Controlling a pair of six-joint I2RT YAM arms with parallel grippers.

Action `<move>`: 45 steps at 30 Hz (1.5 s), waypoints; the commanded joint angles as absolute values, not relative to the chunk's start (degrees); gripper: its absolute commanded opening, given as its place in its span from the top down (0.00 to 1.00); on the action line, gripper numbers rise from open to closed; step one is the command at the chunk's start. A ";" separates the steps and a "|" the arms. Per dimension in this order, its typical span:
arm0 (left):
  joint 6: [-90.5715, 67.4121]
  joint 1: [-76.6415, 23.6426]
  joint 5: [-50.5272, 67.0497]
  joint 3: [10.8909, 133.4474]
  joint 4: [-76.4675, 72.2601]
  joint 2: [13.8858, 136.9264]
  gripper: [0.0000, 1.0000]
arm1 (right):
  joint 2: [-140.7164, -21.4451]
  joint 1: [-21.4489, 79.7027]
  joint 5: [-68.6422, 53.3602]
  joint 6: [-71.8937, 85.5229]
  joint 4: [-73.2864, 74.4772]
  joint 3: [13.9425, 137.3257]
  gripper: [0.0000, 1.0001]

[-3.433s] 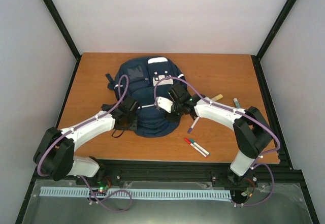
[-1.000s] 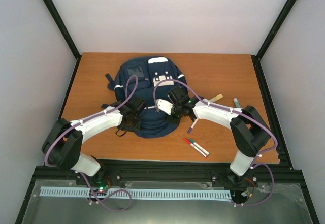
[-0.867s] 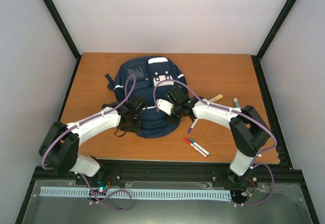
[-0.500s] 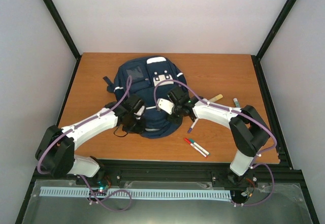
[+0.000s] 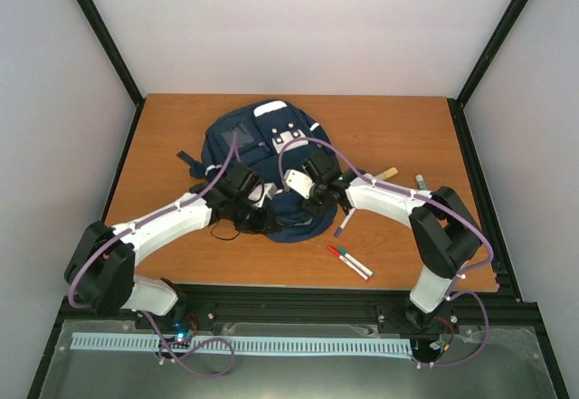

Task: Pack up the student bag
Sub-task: Zip the student bag at the center of the board.

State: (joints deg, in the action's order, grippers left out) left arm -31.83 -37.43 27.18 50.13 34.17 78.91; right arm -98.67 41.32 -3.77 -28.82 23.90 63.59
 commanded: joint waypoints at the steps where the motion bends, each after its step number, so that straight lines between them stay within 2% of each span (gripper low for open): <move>1: -32.01 -38.84 32.55 51.35 28.19 79.78 0.99 | -99.15 40.78 -4.66 -27.50 23.56 64.65 0.50; 4: -31.01 -38.94 30.33 51.93 29.55 80.37 0.97 | -96.64 39.57 -5.62 -26.88 24.75 65.11 0.50; 6: -29.44 -38.93 29.57 52.73 31.72 81.01 0.91 | -94.10 38.61 -6.68 -26.49 25.69 65.29 0.49; 11: -25.74 -38.91 25.58 55.01 36.35 79.11 0.50 | -87.02 35.18 -10.03 -25.84 28.28 65.39 0.42; 19: -23.47 -38.60 10.77 57.69 36.62 71.06 0.15 | -80.72 29.47 -13.23 -20.95 32.81 64.44 0.39; 21: -25.19 -38.54 5.78 57.72 35.02 68.13 0.02 | -79.94 28.45 -13.87 -19.97 34.65 63.68 0.37; 24: -24.52 -38.22 3.04 57.84 34.62 66.35 0.00 | -80.61 26.77 -14.91 -18.85 38.34 62.72 0.36; 27: -22.90 -38.23 2.01 60.89 39.44 70.23 0.00 | -82.21 24.54 -17.71 -18.21 39.82 60.65 0.34; 32: -25.38 -38.13 -1.44 54.42 33.64 66.95 0.00 | -87.93 21.16 -22.76 -17.87 40.93 60.16 0.33; 39: -30.03 -38.15 4.82 45.04 22.83 63.86 0.00 | -98.61 19.18 -25.33 -16.55 41.13 65.65 0.33; 45: -33.14 -38.14 0.88 42.51 22.40 64.18 0.00 | -106.76 19.04 -33.81 -17.74 42.23 74.02 0.33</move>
